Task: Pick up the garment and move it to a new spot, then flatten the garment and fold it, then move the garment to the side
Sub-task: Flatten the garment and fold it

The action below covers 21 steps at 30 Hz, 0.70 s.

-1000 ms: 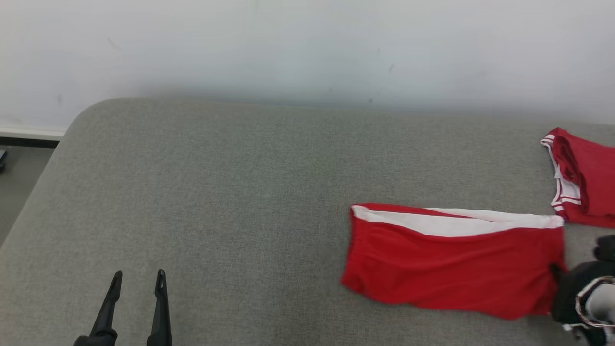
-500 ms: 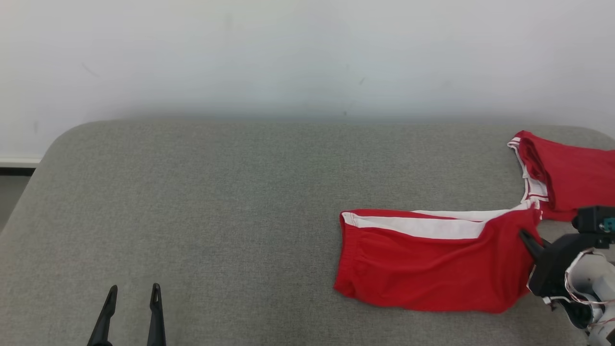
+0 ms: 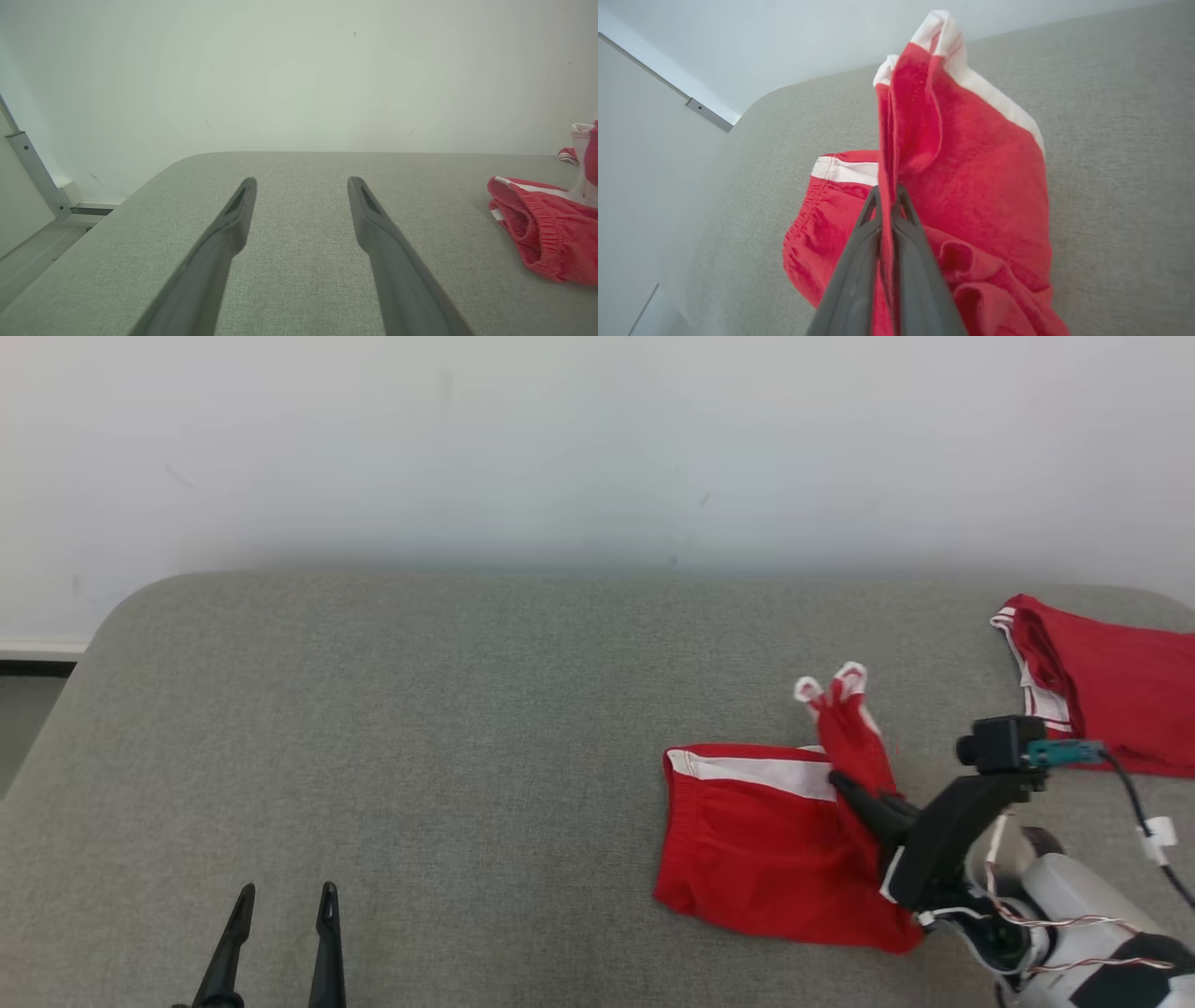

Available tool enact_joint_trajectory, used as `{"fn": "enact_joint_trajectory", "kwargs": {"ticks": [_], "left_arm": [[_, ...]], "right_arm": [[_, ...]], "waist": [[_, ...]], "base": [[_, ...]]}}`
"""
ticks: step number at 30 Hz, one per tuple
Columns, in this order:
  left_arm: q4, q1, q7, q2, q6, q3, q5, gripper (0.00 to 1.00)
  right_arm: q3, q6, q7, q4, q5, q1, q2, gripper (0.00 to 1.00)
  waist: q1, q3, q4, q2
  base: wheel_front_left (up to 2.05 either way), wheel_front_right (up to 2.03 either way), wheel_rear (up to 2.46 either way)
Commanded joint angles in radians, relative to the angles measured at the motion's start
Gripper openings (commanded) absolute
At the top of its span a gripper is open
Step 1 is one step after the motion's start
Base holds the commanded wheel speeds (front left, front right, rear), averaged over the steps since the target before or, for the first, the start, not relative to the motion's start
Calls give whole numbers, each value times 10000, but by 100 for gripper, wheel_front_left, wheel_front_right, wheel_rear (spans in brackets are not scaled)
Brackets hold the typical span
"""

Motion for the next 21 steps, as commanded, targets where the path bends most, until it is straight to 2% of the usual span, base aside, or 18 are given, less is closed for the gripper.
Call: {"fn": "enact_joint_trajectory", "kwargs": {"ticks": [1, 8, 13, 21], "left_arm": [[34, -117, -28, -17, -12, -27, -98, 100], [198, -354, -28, -28, 0, -276, -176, 100], [289, -519, -28, -32, -1, -495, -211, 100], [418, -655, -28, -37, -2, -596, -305, 100]], "right_arm": [[4, -29, 65, -71, -13, 51, 203, 0], [-11, -29, 477, 145, -434, -192, 1109, 0], [-328, -27, 824, 1031, -542, -397, 1895, 0], [-364, -29, 810, 1637, -1054, -579, 2364, 0]], "waist": [[0, 82, 121, 0], [0, 309, 569, 0], [0, 460, 863, 0], [0, 542, 1056, 0]], "base": [[0, 0, 0], [0, 0, 0], [0, 0, 0], [0, 0, 0]]}}
